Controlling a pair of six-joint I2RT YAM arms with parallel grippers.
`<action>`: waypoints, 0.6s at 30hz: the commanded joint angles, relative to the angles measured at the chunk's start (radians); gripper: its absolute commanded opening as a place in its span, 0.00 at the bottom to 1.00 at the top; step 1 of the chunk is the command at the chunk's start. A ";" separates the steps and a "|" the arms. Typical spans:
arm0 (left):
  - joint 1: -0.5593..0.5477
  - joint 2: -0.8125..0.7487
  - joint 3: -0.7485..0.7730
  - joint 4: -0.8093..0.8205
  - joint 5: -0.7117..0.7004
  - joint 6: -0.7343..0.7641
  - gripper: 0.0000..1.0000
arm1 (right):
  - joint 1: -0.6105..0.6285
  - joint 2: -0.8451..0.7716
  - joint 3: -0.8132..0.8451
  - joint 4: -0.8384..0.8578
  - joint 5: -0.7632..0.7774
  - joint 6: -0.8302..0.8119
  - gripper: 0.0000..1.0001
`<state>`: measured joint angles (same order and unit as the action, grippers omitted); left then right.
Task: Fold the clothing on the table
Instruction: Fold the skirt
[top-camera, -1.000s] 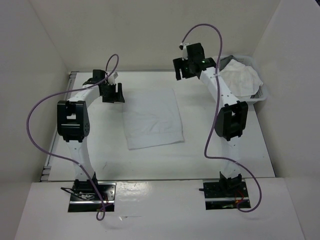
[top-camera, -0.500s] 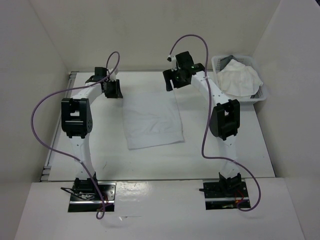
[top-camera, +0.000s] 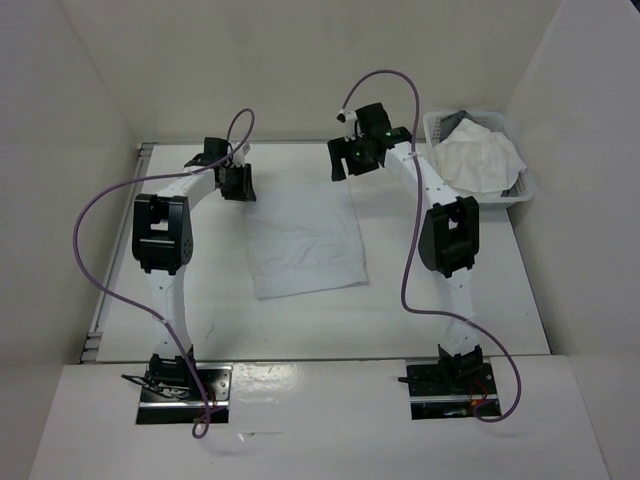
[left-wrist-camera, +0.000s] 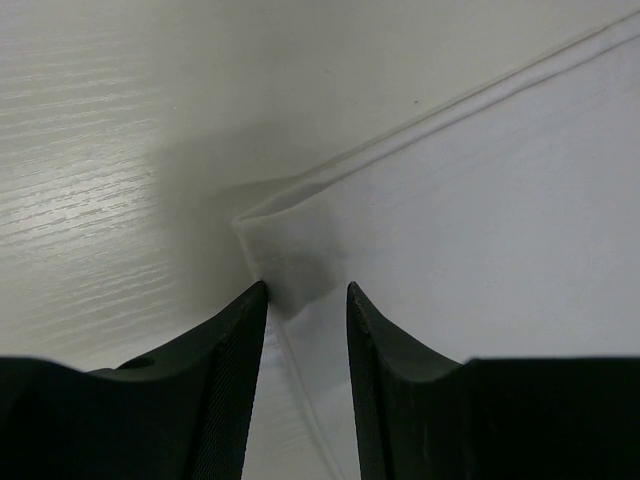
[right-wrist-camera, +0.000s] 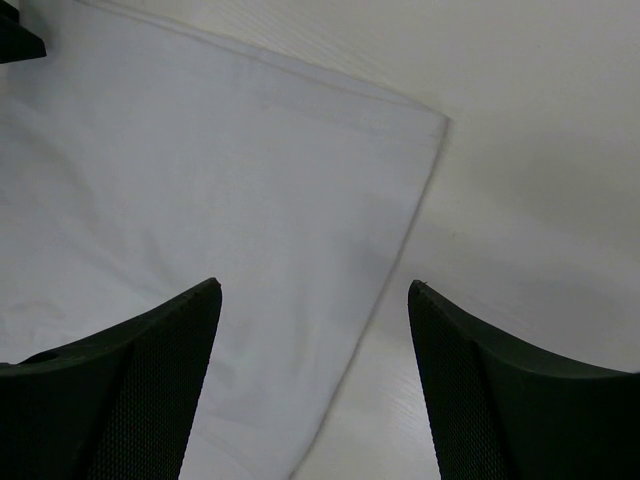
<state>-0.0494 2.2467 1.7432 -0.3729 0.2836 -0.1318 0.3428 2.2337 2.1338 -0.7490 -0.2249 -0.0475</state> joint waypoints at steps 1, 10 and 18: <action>0.000 -0.007 0.039 0.020 -0.038 0.011 0.45 | -0.014 0.026 0.017 0.066 -0.040 0.006 0.80; 0.000 0.002 0.058 0.020 -0.095 0.020 0.45 | -0.044 0.079 0.049 0.086 -0.062 -0.005 0.80; -0.018 0.021 0.088 0.020 -0.095 0.029 0.39 | -0.044 0.110 0.031 0.111 -0.082 -0.014 0.78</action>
<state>-0.0540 2.2478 1.7985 -0.3717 0.1951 -0.1242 0.3031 2.3352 2.1391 -0.6960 -0.2802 -0.0498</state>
